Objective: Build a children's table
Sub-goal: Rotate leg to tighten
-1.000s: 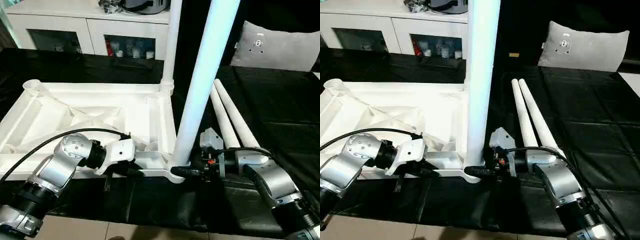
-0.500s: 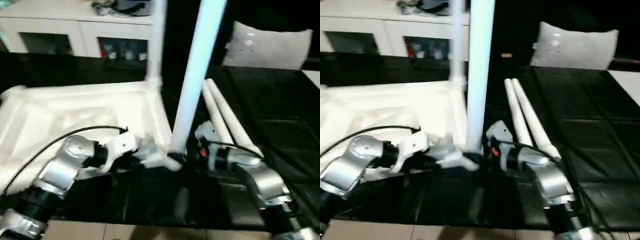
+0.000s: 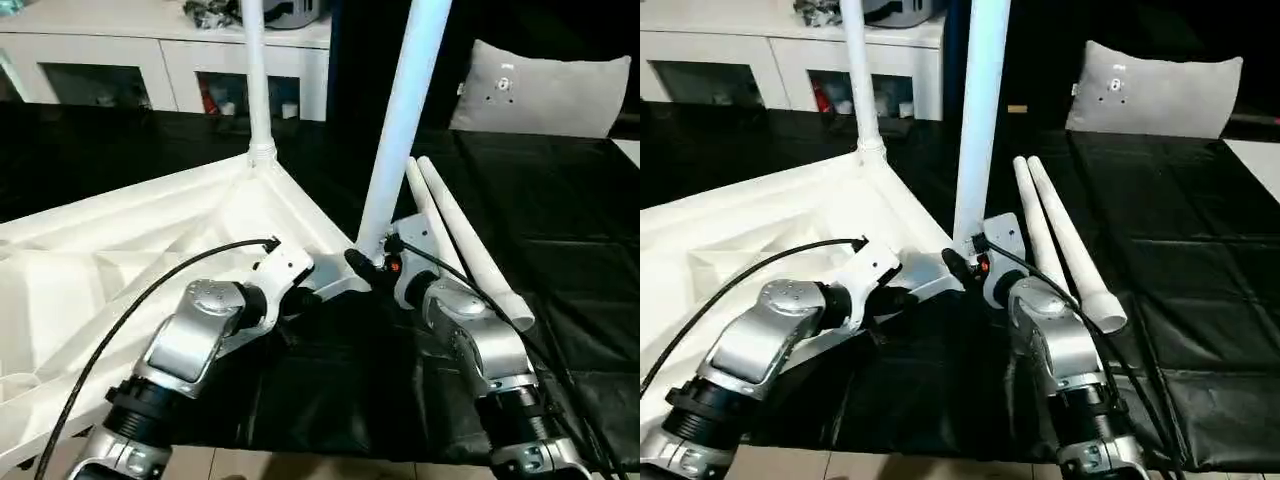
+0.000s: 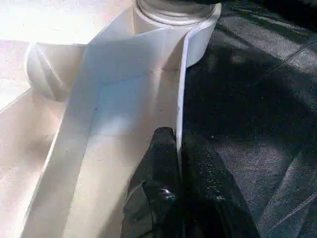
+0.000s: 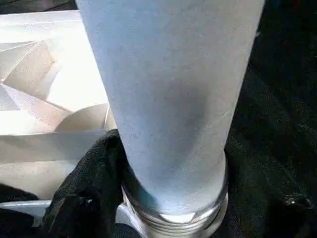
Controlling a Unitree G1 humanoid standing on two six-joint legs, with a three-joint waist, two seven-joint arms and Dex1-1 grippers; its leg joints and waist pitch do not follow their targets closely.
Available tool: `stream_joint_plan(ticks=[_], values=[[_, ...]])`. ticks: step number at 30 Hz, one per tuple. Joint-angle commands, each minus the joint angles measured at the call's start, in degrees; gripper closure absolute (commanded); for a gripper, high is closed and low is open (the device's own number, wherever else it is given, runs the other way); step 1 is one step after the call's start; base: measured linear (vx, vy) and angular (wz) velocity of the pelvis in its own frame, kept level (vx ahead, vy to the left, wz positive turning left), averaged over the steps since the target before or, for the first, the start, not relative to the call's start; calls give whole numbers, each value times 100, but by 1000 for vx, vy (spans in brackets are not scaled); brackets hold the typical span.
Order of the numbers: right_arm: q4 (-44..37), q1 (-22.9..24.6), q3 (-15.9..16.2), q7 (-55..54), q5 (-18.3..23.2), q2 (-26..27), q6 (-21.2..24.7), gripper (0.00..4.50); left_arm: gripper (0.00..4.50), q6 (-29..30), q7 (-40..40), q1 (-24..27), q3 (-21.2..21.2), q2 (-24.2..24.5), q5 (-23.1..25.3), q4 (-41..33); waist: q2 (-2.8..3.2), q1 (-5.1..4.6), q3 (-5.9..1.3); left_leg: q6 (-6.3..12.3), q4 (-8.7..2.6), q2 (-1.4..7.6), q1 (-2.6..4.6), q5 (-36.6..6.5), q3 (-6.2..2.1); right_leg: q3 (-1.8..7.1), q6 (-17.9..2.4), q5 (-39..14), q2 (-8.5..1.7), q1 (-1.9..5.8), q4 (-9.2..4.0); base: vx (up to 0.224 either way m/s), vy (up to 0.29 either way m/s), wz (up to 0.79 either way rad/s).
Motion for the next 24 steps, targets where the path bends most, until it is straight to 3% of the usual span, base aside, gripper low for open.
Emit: stream_joint_plan(ticks=[1, 2, 6, 8, 9, 12, 16, 21, 22, 24], values=[[2, 296, 520, 340, 124, 279, 205, 110, 450, -190, 563, -418, 179, -148, 47, -334, 26, 0, -370, 49, -386, 66, -6, -858, -4, 247, -1003, -1054, -342, 301, -481, 0, 0, 0], [-27, 315, 502, 339, 115, 261, 170, 95, 450, -206, 535, -395, 187, -109, 59, -334, 50, 1, -380, 32, -391, 66, -11, -855, -15, 245, -982, -1040, -344, 312, -473, 0, 0, 0], [-230, 431, 460, 493, 125, 70, -18, 60, 450, -383, 356, -330, 191, 106, 56, -283, 29, -31, -394, 47, -386, 59, -44, -817, -18, 242, -983, -891, -337, 338, -461, 0, 0, 0], [-398, 530, 413, 647, 164, -101, -116, 42, 450, -535, 157, -293, 184, 277, 17, -226, 51, -51, -405, 78, -376, 52, -60, -787, -27, 230, -990, -845, -337, 346, -467, 0, 0, 0], [-471, 572, 385, 708, 195, -176, -111, 26, 450, -587, 91, -287, 182, 334, 2, -203, 30, -56, -418, 108, -365, 54, -70, -676, -28, 237, -1001, -711, -339, 359, -452, 0, 0, 0], [-670, 696, 290, 979, 314, -428, -135, 11, 450, -780, -186, -267, 176, 518, -70, -133, 40, -30, -422, 192, -351, 69, -48, -570, -8, 247, -1104, -482, -339, 339, -428, 0, 0, 0], [-908, 891, 243, 1722, 380, -1030, -501, 11, 450, -1205, -987, -172, 40, 992, -265, -54, 46, 5, -412, 230, -350, 75, -40, -571, 2, 248, -1195, -309, -330, 332, -411, 0, 0, 0], [-972, 913, 154, 2334, 517, -1527, -709, 11, 450, -1632, -1657, -106, -185, 1430, -322, 93, 43, 43, -394, 235, -360, 86, -11, -793, 6, 244, -1181, -664, -344, 309, -440, 0, 0, 0], [-983, 877, 148, 2536, 563, -1700, -767, 11, 450, -2021, -2033, -83, -287, 1600, -368, 160, 47, 60, -393, 235, -362, 90, -7, -792, 6, 247, -1178, -708, -344, 305, -447, 0, 0, 0], [-944, 806, 202, 2732, 533, -1870, -917, 11, 450, -2229, -2378, -89, -404, 1771, -390, 232, 49, 91, -400, 221, -360, 97, -1, -764, 14, 252, -1198, -623, -345, 298, -426, 0, 0, 0]])
